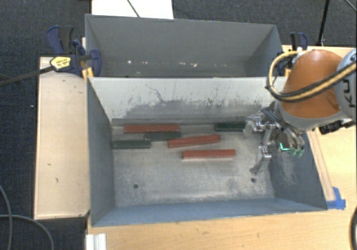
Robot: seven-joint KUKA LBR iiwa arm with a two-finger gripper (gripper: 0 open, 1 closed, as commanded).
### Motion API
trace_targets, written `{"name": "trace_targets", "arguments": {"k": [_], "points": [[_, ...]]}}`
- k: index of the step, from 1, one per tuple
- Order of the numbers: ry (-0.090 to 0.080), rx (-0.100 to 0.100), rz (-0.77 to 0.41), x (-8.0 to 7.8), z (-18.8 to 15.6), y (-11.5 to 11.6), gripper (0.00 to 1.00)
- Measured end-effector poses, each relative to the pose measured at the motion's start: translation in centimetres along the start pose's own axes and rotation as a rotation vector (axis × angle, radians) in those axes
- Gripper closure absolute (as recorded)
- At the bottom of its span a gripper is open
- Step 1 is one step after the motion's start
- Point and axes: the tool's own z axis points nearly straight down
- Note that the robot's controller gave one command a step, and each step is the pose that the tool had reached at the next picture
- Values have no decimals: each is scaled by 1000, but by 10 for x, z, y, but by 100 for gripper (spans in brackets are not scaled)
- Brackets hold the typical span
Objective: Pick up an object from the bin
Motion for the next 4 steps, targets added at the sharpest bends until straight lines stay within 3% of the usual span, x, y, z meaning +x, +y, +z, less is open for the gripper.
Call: {"name": "trace_targets", "arguments": {"k": [1, 2, 3, 4], "points": [[-8, 1, -2, -2, -4, 0, 0], [-14, 2, -26, -6, 47, 55, 0], [-3, -5, -91, -24, 66, 69, 0], [-5, 0, 51, -9, 72, 96, 100]]}}
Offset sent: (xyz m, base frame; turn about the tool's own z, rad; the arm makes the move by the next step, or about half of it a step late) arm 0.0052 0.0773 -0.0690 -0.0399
